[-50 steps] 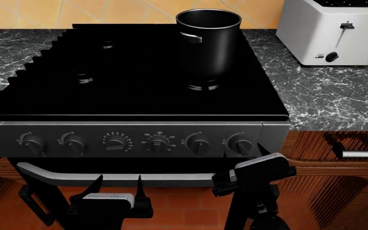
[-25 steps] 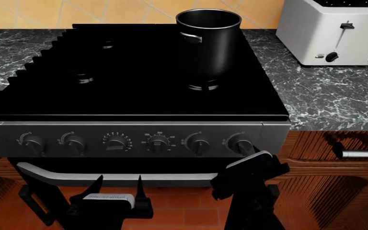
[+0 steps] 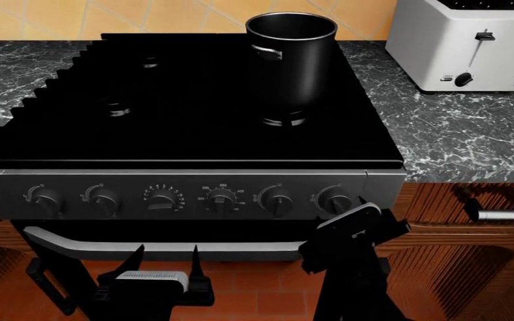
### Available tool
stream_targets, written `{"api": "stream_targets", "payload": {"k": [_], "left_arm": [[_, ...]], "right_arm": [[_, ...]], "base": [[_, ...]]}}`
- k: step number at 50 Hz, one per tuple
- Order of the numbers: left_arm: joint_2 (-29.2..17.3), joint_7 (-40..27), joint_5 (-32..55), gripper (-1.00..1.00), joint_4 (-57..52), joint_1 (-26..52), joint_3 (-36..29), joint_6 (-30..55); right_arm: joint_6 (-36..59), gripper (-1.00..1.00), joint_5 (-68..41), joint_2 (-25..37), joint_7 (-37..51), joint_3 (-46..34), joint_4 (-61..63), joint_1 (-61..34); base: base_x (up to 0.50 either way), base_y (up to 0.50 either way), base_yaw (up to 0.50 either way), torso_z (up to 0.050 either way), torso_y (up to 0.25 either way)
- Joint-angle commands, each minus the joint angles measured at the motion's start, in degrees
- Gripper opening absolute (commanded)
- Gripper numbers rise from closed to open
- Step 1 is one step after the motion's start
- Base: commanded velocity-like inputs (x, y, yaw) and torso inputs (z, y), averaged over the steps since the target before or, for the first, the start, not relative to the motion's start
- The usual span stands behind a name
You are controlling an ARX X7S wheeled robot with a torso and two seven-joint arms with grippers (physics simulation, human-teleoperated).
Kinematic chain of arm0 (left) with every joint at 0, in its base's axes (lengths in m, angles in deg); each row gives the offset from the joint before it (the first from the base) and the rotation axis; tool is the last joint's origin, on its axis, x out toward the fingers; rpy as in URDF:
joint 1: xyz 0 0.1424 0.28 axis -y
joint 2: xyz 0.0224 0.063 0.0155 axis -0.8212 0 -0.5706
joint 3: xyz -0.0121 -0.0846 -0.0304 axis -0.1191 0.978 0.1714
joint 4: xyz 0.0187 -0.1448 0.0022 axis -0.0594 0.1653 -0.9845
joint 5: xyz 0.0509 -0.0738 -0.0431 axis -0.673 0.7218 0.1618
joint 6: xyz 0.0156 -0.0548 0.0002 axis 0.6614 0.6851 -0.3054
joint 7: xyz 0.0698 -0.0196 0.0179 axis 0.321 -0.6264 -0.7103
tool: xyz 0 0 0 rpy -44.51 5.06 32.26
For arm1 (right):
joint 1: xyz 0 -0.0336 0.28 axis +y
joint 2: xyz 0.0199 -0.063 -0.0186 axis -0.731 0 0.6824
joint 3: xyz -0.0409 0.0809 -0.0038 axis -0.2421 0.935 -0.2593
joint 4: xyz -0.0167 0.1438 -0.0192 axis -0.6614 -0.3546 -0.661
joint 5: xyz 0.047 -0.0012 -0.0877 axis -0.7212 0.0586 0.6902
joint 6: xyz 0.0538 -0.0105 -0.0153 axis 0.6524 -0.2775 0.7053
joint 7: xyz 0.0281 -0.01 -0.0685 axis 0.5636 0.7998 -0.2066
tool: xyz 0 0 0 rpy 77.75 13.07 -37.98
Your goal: Turn off the front right burner of the stove.
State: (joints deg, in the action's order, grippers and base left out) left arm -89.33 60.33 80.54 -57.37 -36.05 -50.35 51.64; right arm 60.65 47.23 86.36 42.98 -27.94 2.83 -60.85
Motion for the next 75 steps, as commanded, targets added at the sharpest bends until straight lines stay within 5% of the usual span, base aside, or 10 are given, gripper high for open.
{"api": "stream_targets", "payload": {"k": [1, 2, 3, 43, 75], "left_arm": [[-0.31, -0.30, 0.15, 1.00, -0.20, -0.10, -0.36, -0.09], [-0.34, -0.34, 0.17, 1.00, -0.23, -0.12, -0.38, -0.09], [-0.35, -0.37, 0.17, 1.00, -0.20, -0.08, -0.41, -0.09], [-0.94, -1.46, 0.71, 1.00, 0.39, 0.53, -1.55, -0.26], [-1.68, -2.09, 1.22, 1.00, -0.01, 0.39, -2.42, -0.41]], "right_arm": [[1.54, 1.00, 0.65, 0.50, 0.11, -0.33, 1.51, -0.10], [1.43, 1.00, 0.66, 0.48, 0.16, -0.39, 1.26, -0.13], [1.37, -1.00, 0.73, 0.42, 0.27, -0.49, 0.98, -0.16], [-3.39, -1.00, -0.34, -0.61, -0.20, -2.28, -9.42, -5.24], [-9.37, -1.00, -9.74, -1.61, -0.33, 4.92, -7.69, -2.68]], "base": [[0.00, 0.00, 0.00, 0.000, 0.000], [0.00, 0.00, 0.00, 0.000, 0.000], [0.00, 0.00, 0.00, 0.000, 0.000], [0.00, 0.00, 0.00, 0.000, 0.000], [0.00, 0.00, 0.00, 0.000, 0.000]]}}
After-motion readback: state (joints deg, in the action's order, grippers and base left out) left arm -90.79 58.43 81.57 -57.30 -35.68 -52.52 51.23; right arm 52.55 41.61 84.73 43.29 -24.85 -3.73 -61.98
